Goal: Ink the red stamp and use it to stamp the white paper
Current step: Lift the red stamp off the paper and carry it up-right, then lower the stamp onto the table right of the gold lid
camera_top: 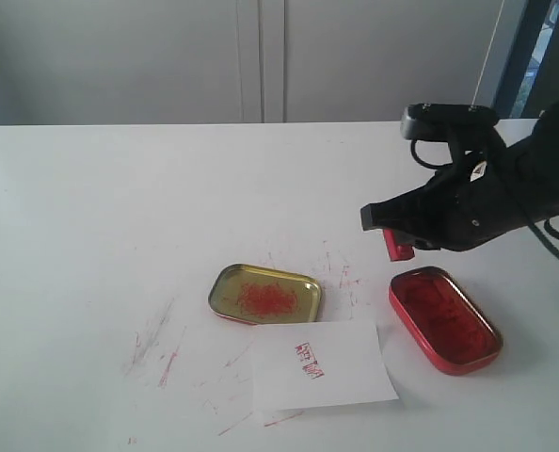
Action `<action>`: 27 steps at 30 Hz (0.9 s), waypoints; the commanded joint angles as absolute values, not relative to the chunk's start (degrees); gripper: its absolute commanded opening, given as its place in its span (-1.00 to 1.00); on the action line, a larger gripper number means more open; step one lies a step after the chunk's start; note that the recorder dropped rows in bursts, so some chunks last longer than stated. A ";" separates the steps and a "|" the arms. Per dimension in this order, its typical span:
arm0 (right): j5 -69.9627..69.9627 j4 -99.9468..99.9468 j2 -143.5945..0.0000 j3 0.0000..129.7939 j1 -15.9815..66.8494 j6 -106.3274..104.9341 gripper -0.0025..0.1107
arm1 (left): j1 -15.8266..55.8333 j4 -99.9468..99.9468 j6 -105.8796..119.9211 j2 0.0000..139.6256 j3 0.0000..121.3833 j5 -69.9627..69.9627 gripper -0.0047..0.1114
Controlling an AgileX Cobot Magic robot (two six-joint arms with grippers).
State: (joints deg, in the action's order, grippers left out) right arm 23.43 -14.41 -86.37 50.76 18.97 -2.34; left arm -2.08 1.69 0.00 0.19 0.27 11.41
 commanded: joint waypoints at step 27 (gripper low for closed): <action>45.14 -82.75 -113.20 66.91 1.70 -52.30 -0.96 | -2.04 1.73 0.00 0.00 0.00 11.57 -0.92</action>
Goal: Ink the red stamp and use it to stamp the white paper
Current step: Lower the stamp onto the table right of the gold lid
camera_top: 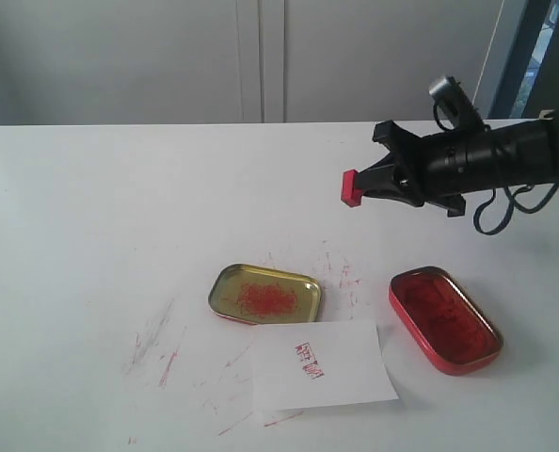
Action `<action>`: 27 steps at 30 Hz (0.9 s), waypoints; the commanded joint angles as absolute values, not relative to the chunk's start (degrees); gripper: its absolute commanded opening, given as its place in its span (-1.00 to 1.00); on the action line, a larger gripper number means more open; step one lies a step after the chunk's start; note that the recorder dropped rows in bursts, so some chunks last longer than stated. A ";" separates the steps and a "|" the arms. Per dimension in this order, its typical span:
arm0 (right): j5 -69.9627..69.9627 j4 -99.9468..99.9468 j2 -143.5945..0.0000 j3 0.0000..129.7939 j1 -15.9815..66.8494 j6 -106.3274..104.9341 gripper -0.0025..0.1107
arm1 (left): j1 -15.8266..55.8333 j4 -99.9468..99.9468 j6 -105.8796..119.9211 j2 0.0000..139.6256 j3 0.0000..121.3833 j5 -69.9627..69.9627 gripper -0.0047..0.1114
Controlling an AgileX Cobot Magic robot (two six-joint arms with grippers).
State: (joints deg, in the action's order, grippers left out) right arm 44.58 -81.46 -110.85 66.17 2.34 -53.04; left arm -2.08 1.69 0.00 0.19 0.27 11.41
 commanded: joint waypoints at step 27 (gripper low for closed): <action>43.07 -77.52 -120.18 66.81 1.70 -41.75 -0.92 | -2.04 1.73 0.00 0.00 0.00 11.57 -0.92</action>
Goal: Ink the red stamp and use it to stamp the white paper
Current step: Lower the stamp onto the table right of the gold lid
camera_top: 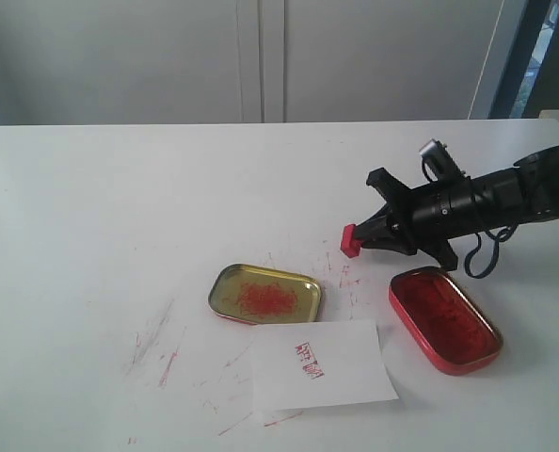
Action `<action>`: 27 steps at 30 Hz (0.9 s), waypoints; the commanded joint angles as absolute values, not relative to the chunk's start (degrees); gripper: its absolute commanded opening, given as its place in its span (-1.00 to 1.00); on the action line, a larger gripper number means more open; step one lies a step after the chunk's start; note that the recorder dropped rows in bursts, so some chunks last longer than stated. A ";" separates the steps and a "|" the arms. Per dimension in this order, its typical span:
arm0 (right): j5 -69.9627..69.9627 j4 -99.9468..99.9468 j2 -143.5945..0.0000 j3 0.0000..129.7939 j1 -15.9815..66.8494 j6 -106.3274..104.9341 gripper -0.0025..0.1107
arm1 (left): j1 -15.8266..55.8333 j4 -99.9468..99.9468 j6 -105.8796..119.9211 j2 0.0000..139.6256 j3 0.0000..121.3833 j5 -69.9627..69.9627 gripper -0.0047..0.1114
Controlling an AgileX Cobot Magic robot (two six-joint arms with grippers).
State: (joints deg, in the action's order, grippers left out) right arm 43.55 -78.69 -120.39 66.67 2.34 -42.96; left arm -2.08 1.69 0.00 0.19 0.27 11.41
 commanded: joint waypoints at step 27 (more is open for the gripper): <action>39.20 -68.68 -118.93 66.81 1.42 -29.15 -0.34 | -2.04 1.73 0.00 0.00 0.00 11.57 -0.92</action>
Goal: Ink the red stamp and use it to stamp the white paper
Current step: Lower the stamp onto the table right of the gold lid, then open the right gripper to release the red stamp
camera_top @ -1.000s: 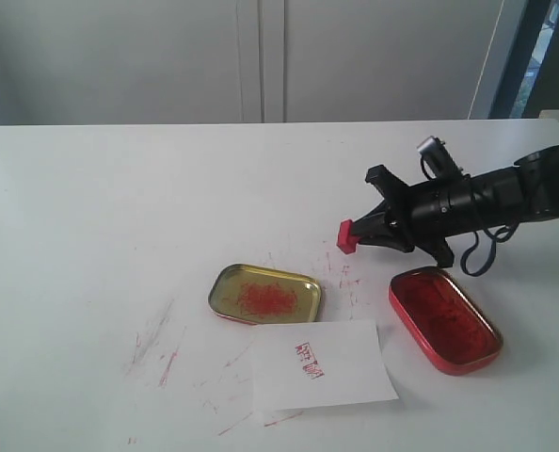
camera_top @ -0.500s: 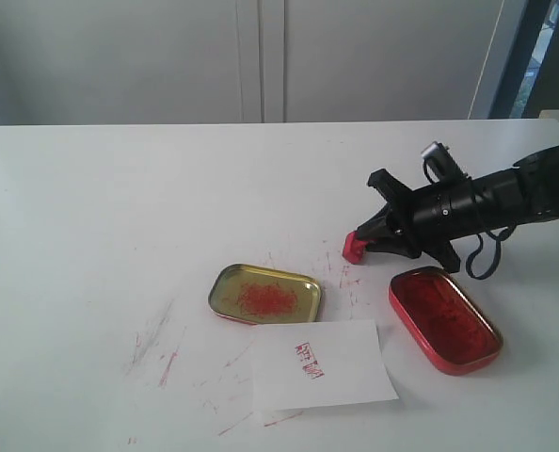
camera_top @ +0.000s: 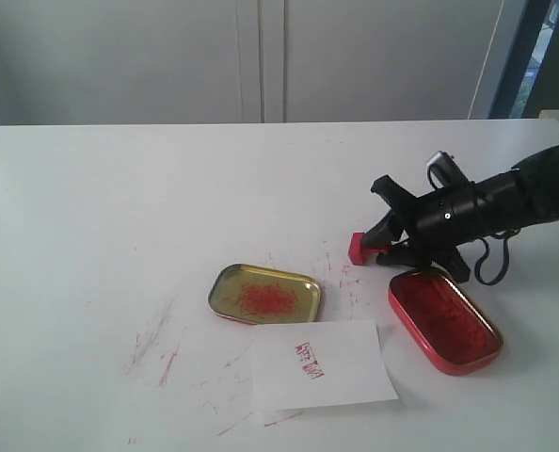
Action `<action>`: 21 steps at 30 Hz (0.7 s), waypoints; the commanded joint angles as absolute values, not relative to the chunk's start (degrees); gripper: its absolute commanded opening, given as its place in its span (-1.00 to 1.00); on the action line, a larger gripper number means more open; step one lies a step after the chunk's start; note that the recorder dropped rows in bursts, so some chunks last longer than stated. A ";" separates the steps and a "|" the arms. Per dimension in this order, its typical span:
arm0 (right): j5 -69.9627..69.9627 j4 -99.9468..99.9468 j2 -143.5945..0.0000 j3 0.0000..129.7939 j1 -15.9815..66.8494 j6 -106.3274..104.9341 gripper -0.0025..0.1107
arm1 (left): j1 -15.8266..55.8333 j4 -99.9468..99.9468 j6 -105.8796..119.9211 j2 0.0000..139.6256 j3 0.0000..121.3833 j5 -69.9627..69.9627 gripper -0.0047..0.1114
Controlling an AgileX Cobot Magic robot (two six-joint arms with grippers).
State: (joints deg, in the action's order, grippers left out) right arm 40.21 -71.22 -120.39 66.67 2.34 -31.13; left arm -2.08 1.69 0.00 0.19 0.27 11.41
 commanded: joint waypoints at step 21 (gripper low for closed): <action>39.07 -61.50 -114.82 66.70 -1.28 -23.97 -0.34 | -2.04 1.73 0.00 0.00 0.00 11.57 -0.92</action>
State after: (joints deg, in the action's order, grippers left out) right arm 39.34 -62.22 -116.11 66.67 -1.04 -24.04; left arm -2.08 1.69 0.00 0.19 0.27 11.41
